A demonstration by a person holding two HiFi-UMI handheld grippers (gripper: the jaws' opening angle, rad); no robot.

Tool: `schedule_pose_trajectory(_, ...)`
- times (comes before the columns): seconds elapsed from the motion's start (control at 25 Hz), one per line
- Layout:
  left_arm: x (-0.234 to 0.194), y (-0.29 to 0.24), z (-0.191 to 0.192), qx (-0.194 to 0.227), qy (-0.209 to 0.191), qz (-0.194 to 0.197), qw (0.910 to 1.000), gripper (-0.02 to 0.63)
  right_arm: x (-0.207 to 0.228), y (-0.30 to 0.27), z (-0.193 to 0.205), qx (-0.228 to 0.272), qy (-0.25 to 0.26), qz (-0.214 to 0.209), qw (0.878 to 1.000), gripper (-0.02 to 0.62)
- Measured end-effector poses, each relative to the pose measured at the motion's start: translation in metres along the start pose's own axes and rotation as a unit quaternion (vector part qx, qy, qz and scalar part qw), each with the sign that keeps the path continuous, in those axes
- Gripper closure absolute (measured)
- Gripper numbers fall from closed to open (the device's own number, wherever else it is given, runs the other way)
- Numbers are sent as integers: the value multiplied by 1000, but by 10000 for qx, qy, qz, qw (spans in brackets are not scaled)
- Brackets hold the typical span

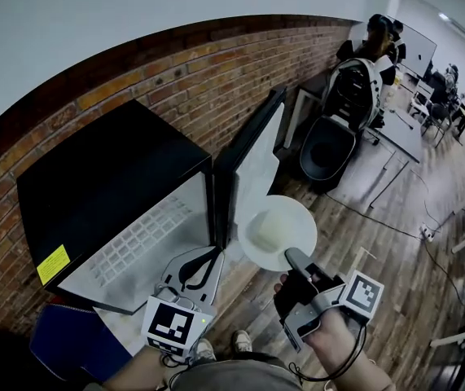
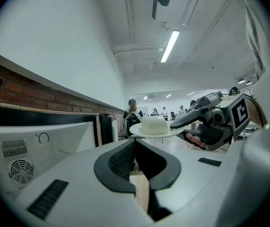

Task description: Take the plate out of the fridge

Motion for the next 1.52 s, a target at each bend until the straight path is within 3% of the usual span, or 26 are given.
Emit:
schedule_pose_trajectory(0.48, 40, -34, 14, -92, -109, 459, 9988, 588, 40, 44, -16, 375, -178, 393, 9984, 551)
schedule_pose_trajectory(1.16, 41, -42, 52, -583, 17, 445, 9973, 588, 82, 35, -10, 136, -404, 647, 9970, 551)
schedule_pose_trajectory(1.52, 36, -43, 52, -532, -70, 406, 9977, 588, 82, 26, -9, 49, -451, 540, 9975, 551)
Point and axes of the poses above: the fingertips, and each gripper's own axes: y backward along the fingers, x to its right, z out of its underside, the point moved 4 cm from there along y, backward along the fingers, and after that the axes turned 5 degrees about -x, right-handed, at the moved point
